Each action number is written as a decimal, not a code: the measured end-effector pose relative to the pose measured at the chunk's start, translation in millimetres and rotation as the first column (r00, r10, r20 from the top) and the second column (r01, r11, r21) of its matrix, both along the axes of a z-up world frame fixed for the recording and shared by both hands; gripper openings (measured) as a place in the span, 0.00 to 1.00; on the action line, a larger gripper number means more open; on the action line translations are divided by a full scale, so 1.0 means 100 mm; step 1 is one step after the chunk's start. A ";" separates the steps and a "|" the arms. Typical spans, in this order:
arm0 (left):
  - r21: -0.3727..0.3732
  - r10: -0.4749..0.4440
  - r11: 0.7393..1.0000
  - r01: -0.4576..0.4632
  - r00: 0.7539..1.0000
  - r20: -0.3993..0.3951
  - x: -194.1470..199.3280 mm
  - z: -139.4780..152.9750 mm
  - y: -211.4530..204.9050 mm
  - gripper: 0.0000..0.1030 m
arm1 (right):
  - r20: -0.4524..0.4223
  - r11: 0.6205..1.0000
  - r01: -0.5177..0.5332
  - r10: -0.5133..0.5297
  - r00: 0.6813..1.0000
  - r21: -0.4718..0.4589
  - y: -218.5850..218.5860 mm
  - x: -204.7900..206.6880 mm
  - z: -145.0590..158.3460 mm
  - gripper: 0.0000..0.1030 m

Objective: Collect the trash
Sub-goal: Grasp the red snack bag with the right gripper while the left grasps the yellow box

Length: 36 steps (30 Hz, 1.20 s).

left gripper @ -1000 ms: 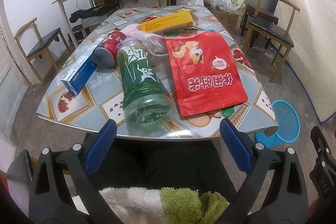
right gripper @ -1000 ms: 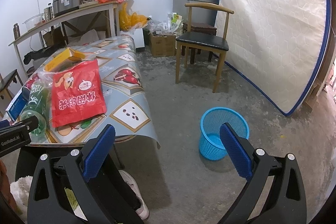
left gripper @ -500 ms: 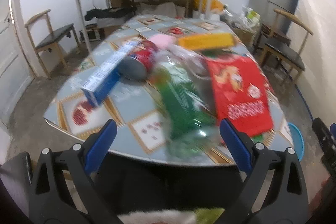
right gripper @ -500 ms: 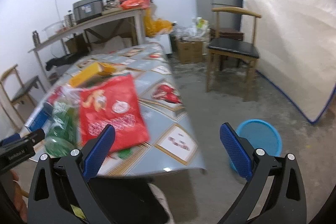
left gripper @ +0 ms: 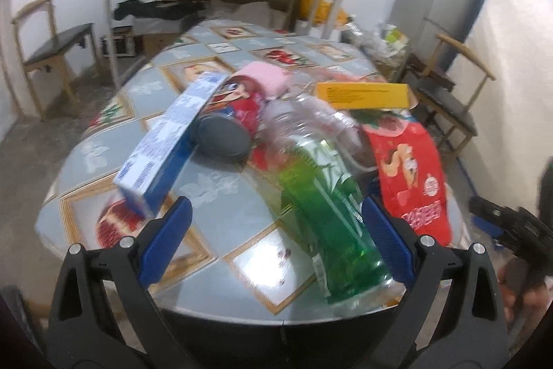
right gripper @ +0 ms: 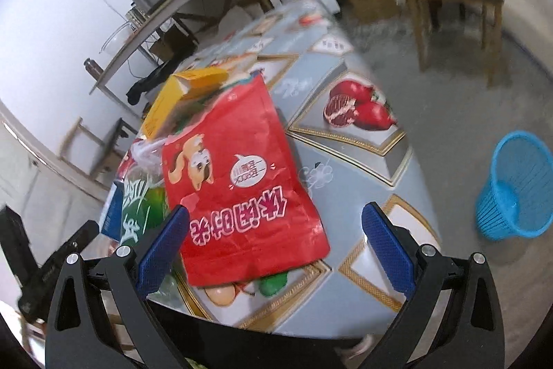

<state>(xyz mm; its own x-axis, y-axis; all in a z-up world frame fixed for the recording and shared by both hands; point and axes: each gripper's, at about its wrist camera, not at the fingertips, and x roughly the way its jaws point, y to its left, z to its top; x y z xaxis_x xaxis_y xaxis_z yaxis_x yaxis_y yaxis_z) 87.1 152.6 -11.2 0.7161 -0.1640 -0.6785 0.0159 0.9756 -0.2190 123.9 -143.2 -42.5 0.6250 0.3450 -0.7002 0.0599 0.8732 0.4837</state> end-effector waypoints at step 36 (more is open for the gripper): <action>-0.026 -0.213 0.975 0.219 0.967 0.139 0.34 0.25 -0.19 0.92 | -0.068 0.927 -0.238 0.268 0.961 0.290 -0.16 0.86 -0.34 0.06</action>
